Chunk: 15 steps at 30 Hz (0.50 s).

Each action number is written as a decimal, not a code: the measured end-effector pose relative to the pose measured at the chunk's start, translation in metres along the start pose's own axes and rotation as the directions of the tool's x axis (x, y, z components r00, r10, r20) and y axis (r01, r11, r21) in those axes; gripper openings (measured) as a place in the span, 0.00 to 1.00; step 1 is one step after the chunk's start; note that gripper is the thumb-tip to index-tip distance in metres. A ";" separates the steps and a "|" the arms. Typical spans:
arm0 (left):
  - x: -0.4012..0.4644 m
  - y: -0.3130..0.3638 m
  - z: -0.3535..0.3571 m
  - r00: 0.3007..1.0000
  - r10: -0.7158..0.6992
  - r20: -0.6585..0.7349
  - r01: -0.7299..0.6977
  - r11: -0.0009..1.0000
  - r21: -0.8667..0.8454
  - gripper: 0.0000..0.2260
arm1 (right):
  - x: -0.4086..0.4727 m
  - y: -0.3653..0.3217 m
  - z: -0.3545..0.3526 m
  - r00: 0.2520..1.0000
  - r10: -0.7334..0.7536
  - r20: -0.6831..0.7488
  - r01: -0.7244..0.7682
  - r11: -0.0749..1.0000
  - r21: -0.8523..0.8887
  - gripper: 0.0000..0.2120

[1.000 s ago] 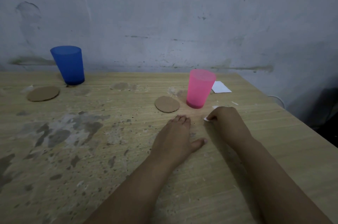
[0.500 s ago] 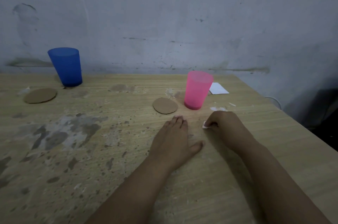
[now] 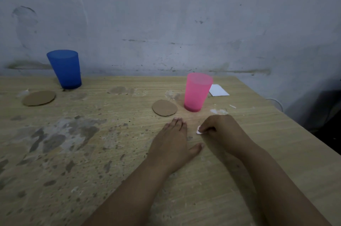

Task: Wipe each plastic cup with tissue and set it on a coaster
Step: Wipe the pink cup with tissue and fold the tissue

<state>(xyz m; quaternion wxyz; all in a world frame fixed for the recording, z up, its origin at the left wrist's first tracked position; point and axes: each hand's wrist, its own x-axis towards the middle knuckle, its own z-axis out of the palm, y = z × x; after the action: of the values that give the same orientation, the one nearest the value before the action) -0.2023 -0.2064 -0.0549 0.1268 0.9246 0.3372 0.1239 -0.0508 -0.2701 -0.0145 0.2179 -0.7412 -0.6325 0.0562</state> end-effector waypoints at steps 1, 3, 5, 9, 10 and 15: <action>0.000 0.000 0.000 1.000 -0.002 0.002 0.002 1.000 -0.002 0.38 | -0.003 0.003 -0.003 1.000 0.023 0.003 -0.023 1.000 0.019 0.10; 0.001 0.000 0.000 1.000 -0.006 0.009 0.006 1.000 -0.004 0.38 | -0.004 0.013 -0.008 0.994 0.102 -0.050 -0.098 0.993 0.068 0.10; 0.001 0.000 0.000 1.000 -0.005 0.009 0.005 1.000 -0.007 0.38 | -0.002 0.022 -0.013 0.964 0.205 -0.169 -0.193 0.978 0.084 0.08; 0.000 0.000 0.000 1.000 0.007 0.009 -0.007 1.000 -0.010 0.38 | 0.003 0.042 -0.017 0.833 0.434 -0.343 -0.393 0.901 0.185 0.07; 0.000 -0.001 0.000 1.000 0.007 0.007 -0.007 1.000 -0.011 0.38 | 0.005 0.047 -0.015 0.816 0.463 -0.346 -0.426 0.886 0.182 0.08; 0.000 0.000 0.000 1.000 0.002 0.010 -0.002 1.000 -0.012 0.38 | 0.018 0.037 0.005 0.893 0.322 -0.314 -0.337 0.942 0.009 0.09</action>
<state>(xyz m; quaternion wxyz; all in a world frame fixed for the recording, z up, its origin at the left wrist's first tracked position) -0.2020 -0.2063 -0.0552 0.1337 0.9248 0.3350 0.1211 -0.0156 -0.2558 -0.0303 0.2853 -0.8418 -0.4565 -0.0396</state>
